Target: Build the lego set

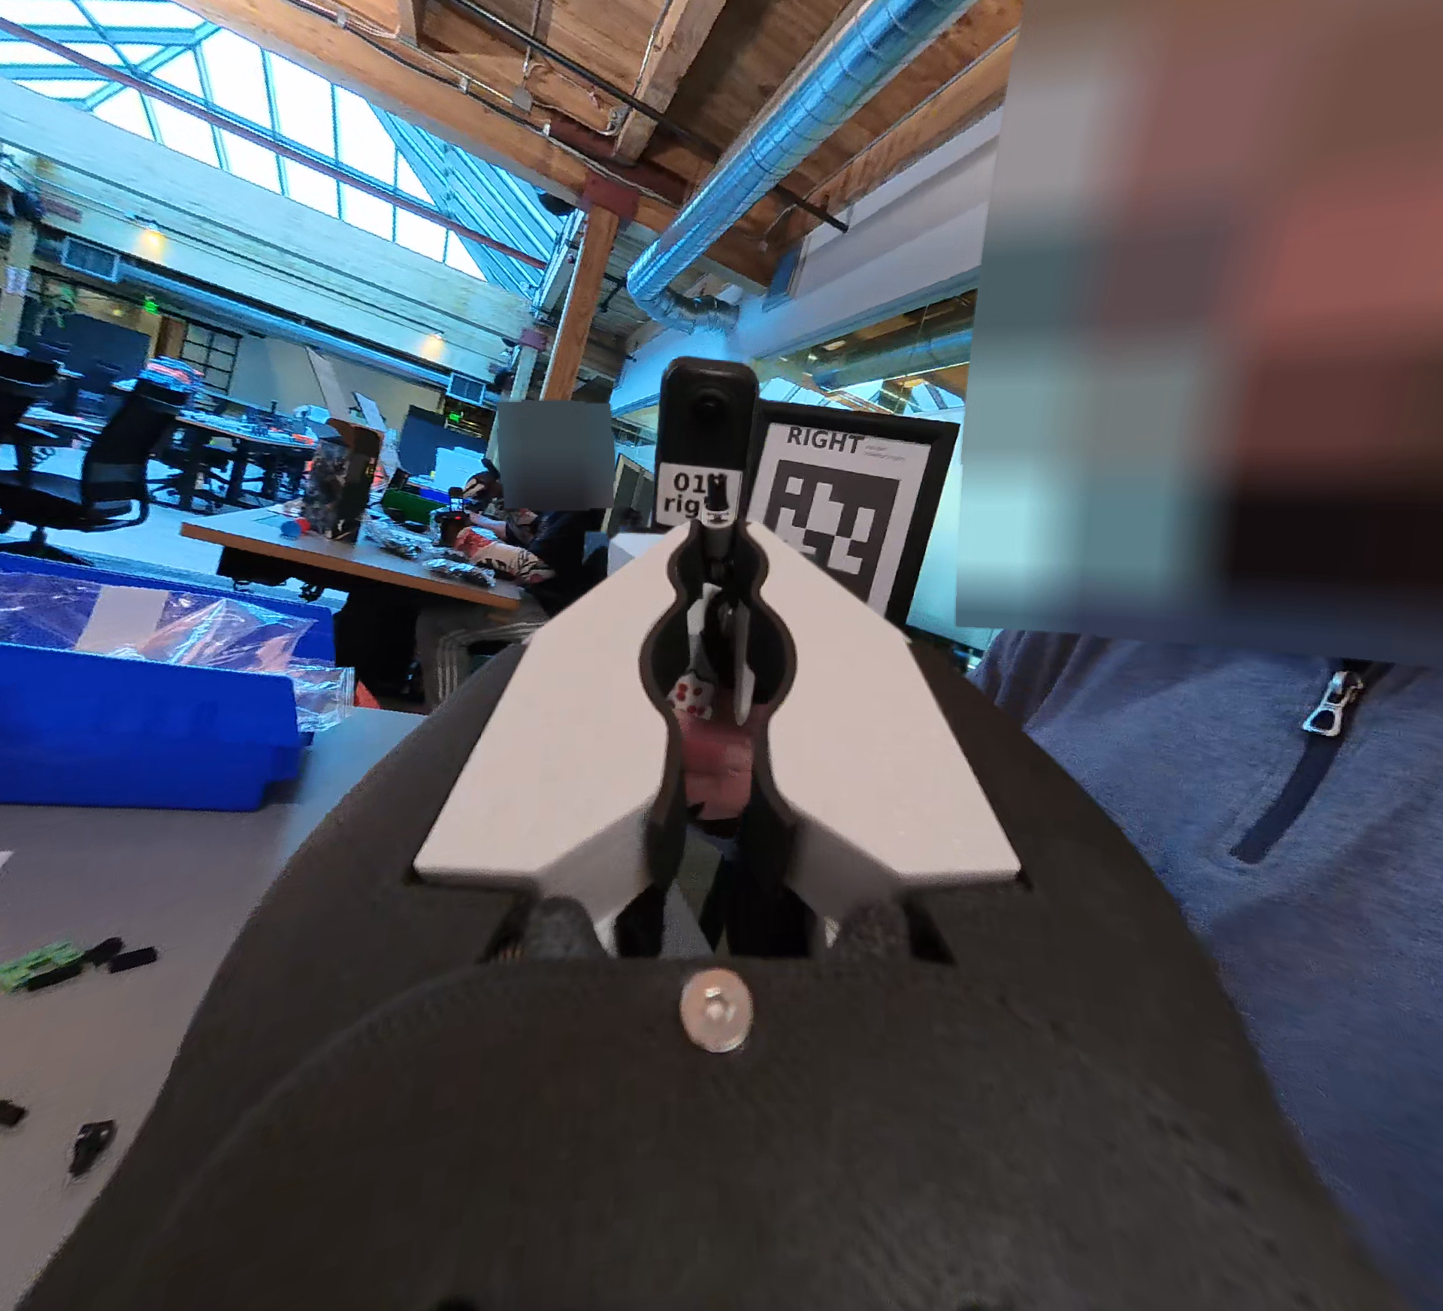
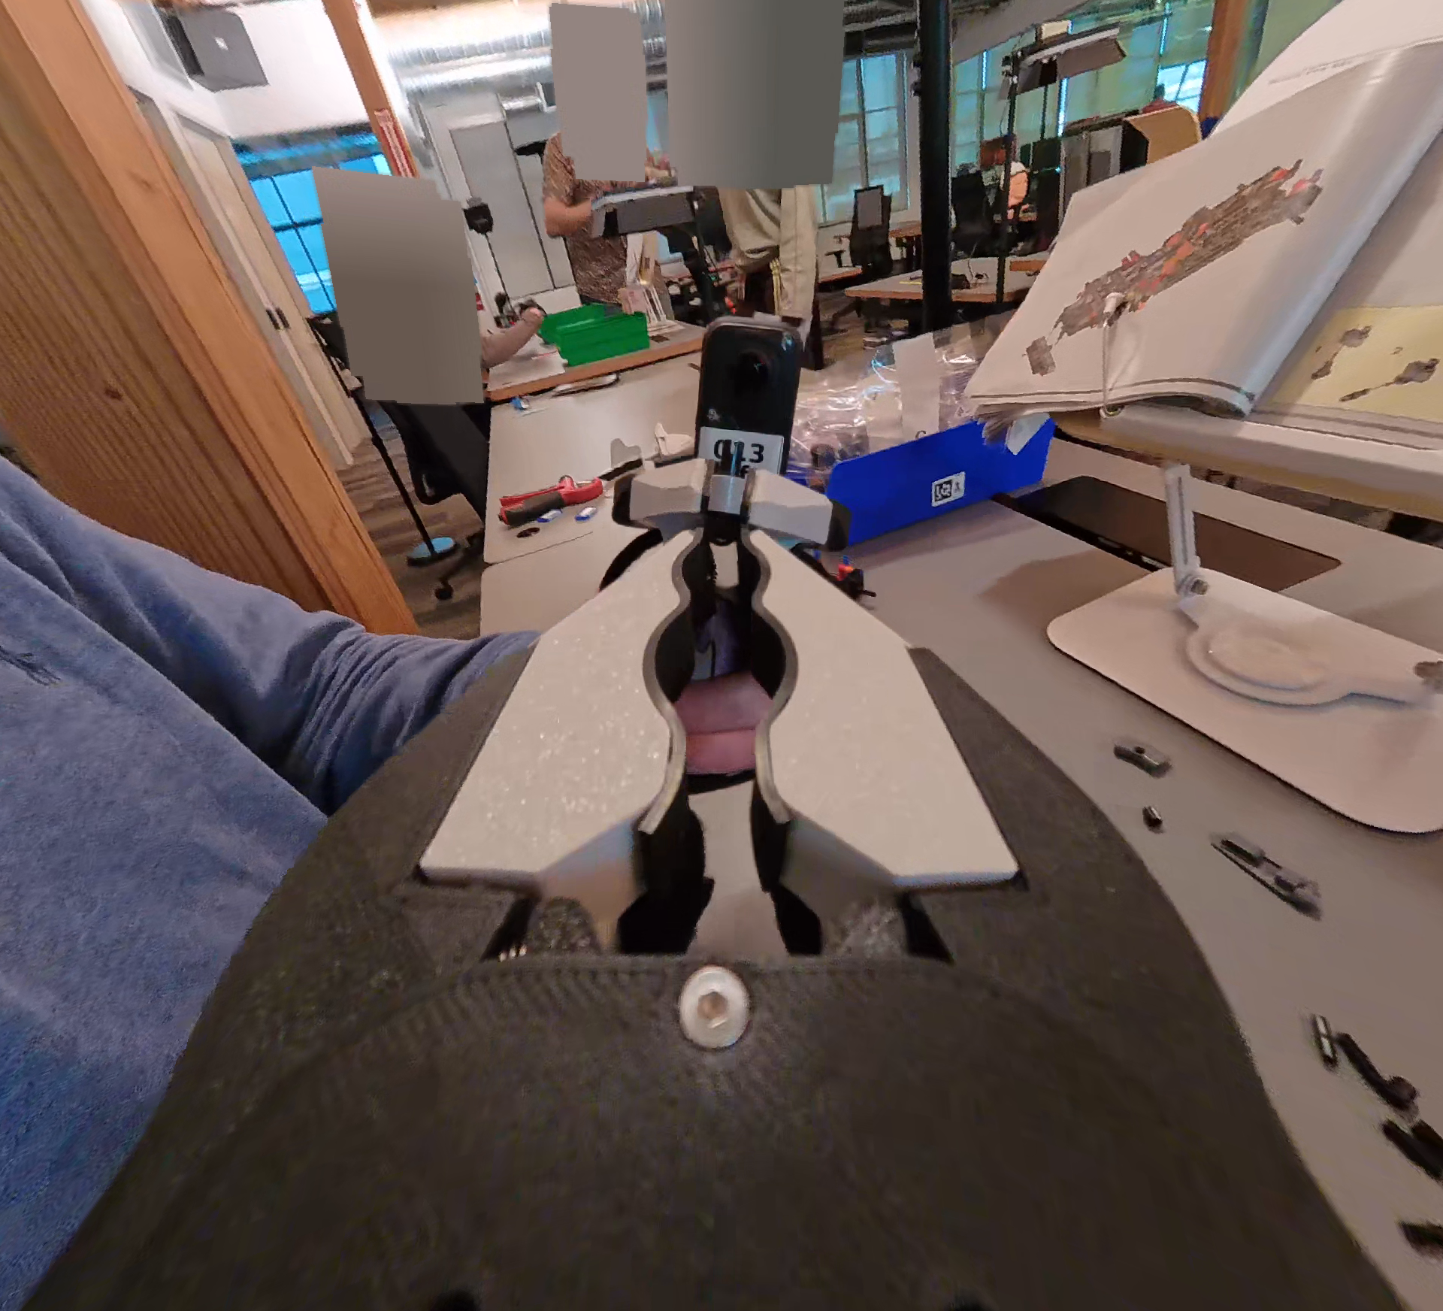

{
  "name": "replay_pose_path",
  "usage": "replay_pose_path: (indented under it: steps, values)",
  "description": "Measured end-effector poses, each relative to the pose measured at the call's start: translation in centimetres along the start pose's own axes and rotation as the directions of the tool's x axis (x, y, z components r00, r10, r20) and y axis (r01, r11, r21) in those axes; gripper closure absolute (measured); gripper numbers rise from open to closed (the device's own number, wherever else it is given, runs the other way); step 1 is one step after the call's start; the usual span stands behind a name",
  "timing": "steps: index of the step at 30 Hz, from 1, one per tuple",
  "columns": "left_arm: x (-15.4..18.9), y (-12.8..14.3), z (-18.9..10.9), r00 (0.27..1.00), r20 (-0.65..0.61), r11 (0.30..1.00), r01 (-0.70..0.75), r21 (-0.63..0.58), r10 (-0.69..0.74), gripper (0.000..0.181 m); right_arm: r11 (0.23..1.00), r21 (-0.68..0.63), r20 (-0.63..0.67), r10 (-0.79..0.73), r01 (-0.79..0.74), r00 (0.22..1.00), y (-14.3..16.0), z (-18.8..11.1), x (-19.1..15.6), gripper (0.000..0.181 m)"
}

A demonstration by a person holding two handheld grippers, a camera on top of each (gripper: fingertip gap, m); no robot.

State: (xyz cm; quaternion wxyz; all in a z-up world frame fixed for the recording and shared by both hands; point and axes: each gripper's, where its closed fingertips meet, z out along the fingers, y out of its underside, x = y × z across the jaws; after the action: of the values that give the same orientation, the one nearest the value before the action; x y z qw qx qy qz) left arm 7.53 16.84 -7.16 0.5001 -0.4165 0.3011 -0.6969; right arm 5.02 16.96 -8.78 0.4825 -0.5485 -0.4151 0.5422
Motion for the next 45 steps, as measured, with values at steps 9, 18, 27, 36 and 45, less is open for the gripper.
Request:
replay_pose_path:
  steps: [9, 18, 27, 36, 45]
  values:
    - [-0.3, 0.4, 0.0, 0.998, 0.045, 0.999, -0.049, -0.023, 0.05, 0.176, 1.0, 0.008, 0.036, 0.021, -0.021, 0.999, 0.3, 0.0, 0.1, 0.178]
    - [-0.7, 0.8, -0.1, 0.995, 0.07, 0.995, -0.062, -0.076, 0.067, 0.176, 0.999, -0.041, 0.044, -0.022, 0.024, 0.999, 0.8, -0.1, 0.3, 0.179]
    - [-1.4, 0.3, -1.0, 0.987, 0.123, 0.99, -0.089, -0.114, 0.103, 0.167, 0.995, -0.087, 0.038, -0.047, 0.05, 0.998, 1.0, -0.6, 0.8, 0.179]
    - [-1.6, 1.7, -0.8, 0.963, 0.16, 0.926, -0.15, -0.345, 0.216, 0.168, 0.98, -0.176, 0.05, -0.082, 0.09, 0.995, 2.0, -0.9, 0.9, 0.178]
    - [-1.8, 2.2, -0.3, 0.959, 0.167, 0.911, -0.149, -0.385, 0.228, 0.175, 0.971, -0.226, 0.069, -0.066, 0.08, 0.995, 2.5, -0.9, 1.0, 0.178]
